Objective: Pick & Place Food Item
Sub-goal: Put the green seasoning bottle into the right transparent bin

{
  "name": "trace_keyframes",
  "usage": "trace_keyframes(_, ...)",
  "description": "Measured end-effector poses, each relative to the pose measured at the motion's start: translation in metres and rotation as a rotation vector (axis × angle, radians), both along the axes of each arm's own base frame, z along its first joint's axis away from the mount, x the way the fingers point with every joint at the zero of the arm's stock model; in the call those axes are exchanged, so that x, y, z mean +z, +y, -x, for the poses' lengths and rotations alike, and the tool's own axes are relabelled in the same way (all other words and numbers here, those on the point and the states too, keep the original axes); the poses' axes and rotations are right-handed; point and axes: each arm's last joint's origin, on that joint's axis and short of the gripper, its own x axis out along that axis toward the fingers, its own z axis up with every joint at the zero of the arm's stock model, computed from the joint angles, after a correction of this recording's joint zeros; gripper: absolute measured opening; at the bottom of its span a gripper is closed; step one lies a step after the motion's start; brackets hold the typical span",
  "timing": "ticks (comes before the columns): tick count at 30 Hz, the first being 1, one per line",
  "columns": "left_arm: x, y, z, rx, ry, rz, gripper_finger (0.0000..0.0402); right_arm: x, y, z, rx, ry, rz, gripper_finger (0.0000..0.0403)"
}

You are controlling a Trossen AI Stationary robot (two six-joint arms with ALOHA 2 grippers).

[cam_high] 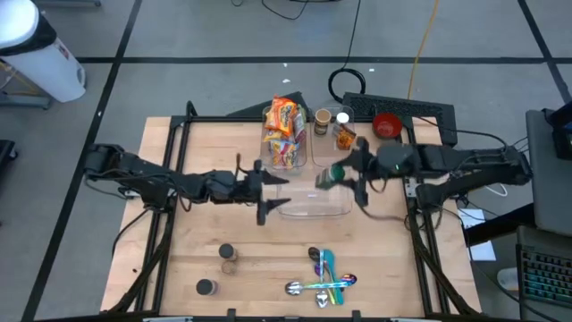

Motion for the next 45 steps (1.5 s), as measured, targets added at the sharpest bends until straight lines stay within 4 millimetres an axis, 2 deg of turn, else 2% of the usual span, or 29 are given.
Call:
trace_keyframes(2,-0.010,0.006,0.006,0.021,0.002,0.022,0.0261,0.000,-0.019,0.000,-0.035,0.004,-0.001,0.0196)
trace_keyframes(5,-0.014,0.013,0.008,0.047,-0.016,0.038,0.0265,-0.006,-0.052,-0.003,-0.106,0.029,-0.005,0.0196)
trace_keyframes(11,-0.019,0.025,0.008,0.083,0.014,0.032,0.0266,-0.030,-0.124,-0.006,-0.263,0.119,-0.038,0.0196)
trace_keyframes(17,-0.017,0.034,0.008,0.113,-0.006,0.030,0.0266,-0.069,-0.166,-0.024,-0.319,0.244,-0.050,0.0196)
trace_keyframes(23,-0.017,0.045,0.008,0.153,-0.006,0.030,0.0266,-0.103,-0.187,-0.045,-0.331,0.296,-0.072,0.0196)
trace_keyframes(30,-0.017,0.048,0.008,0.163,-0.004,0.030,0.0266,-0.136,-0.199,-0.058,-0.335,0.370,-0.107,0.0196)
trace_keyframes(36,-0.018,0.048,0.008,0.163,0.004,0.030,0.0267,-0.145,-0.206,-0.060,-0.348,0.373,-0.110,0.0196)
trace_keyframes(45,-0.018,0.048,0.008,0.163,0.004,0.029,0.0267,-0.153,-0.213,-0.053,-0.412,0.362,-0.075,0.0196)
